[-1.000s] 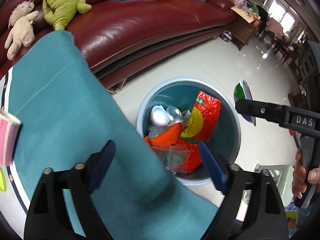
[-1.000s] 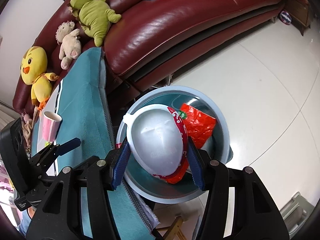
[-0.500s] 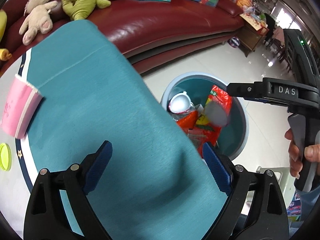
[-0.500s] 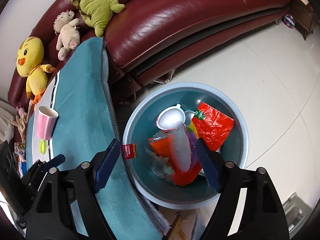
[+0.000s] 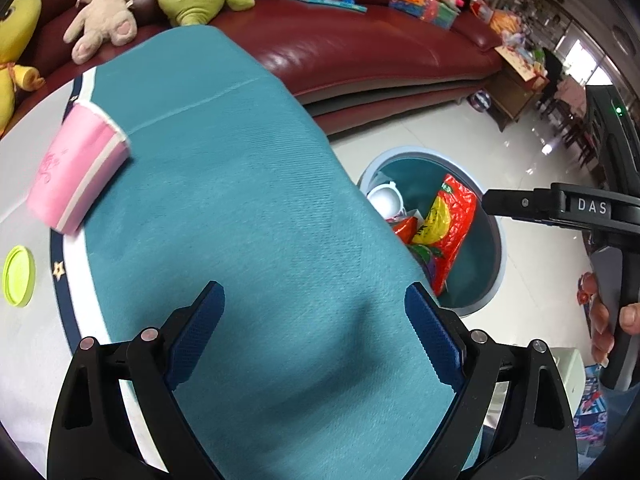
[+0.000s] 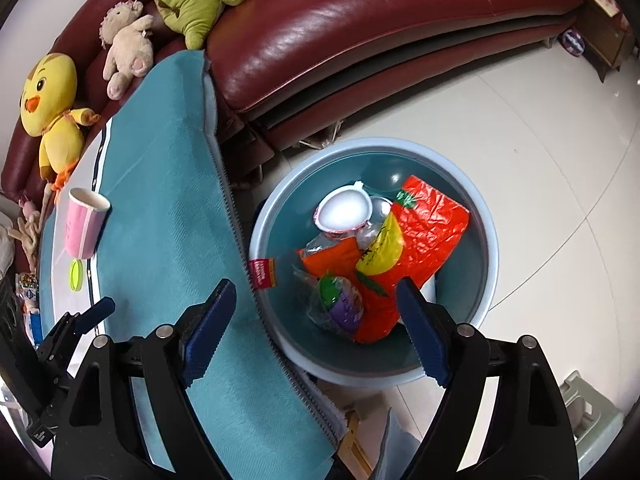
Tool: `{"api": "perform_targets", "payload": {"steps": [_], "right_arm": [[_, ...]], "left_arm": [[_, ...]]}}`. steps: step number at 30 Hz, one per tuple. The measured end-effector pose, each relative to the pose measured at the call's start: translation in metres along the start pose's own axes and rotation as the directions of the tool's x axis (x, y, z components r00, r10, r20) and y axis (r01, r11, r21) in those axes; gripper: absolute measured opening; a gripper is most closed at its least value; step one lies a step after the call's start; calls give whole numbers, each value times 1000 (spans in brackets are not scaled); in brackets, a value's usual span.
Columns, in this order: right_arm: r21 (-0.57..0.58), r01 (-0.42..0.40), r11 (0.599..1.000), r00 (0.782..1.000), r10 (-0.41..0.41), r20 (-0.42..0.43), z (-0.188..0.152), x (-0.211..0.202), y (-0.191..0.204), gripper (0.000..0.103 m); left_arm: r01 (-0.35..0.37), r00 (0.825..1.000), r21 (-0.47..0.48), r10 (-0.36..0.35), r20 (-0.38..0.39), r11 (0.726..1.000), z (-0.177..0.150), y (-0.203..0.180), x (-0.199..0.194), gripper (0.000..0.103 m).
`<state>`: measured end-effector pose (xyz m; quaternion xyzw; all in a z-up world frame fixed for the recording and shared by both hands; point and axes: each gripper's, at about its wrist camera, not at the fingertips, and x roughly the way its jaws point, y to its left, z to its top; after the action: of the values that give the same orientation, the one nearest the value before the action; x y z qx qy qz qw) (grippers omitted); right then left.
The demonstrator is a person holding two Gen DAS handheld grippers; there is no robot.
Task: Collect trash
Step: 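Move both tools back over the pink cup and green lid on the table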
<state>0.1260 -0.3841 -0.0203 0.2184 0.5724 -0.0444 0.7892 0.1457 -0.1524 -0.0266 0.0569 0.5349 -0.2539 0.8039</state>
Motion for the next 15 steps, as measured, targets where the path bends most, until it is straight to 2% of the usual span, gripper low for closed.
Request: {"api": "perform_targets", "payload": {"steps": [6,8,15], "right_arm": [[-40,0,999,1000,0,-13,-6,-3,27,79],[-57,-1,998,1000,0,-15,-8,-4,37,84],[-129,-5,992,999,1,-32,-15,-2,83,84]], "left_arm": [[-14,1000,-31,15,24,999,-10,18,-17,92],[-20,999,-50,21,31,999,-13,27,-22,92],[-44,998,-114,50,49,993,-28,66,-38,92]]}}
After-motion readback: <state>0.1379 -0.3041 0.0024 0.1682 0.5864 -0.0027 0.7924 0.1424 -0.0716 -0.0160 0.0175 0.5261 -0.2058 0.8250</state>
